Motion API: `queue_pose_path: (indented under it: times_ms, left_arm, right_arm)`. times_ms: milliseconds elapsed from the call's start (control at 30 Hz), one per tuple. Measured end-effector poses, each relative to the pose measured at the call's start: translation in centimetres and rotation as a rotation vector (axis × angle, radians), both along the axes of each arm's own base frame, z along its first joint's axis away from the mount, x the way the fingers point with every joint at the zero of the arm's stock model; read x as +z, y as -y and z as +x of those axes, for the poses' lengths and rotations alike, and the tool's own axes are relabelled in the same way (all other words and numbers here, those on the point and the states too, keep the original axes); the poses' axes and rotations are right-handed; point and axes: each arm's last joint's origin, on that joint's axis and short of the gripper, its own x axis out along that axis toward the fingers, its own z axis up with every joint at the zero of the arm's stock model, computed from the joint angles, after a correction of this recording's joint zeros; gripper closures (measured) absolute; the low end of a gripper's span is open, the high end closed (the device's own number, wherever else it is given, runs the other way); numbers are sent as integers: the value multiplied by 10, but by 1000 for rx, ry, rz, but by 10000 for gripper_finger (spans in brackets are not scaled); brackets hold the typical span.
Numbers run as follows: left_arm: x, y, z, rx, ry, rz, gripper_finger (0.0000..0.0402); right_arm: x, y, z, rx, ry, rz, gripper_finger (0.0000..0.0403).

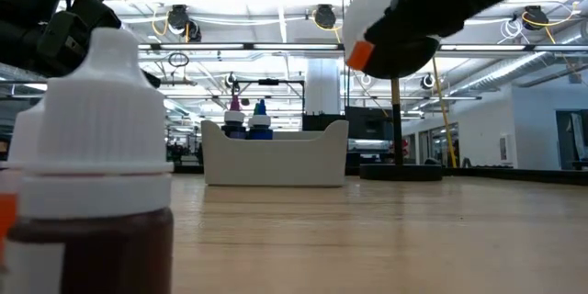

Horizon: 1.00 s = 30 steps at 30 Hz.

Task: Pick & Place food coloring
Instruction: Put the small yellow food coloring bottle into the gray bin

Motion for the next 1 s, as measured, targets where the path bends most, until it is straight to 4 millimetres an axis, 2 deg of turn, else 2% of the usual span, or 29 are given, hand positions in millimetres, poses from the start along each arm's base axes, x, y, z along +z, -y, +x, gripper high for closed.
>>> queue_pose_path:
  times_ms: [200,433,800,1000]
  left_arm:
    - [-1,0,0,0,-6,0,389]
    - [2,-2,0,79,18,20,389]
    - [5,-3,0,84,25,133,389]
    - [11,-4,0,112,53,270,389]
  right_arm:
    - [-10,24,-15,-39,-6,-69,348]
    - [-30,44,-25,-86,119,-70,348]
    - [-31,43,-25,-67,159,-48,348]
    - [-32,44,-27,-68,175,-45,341]
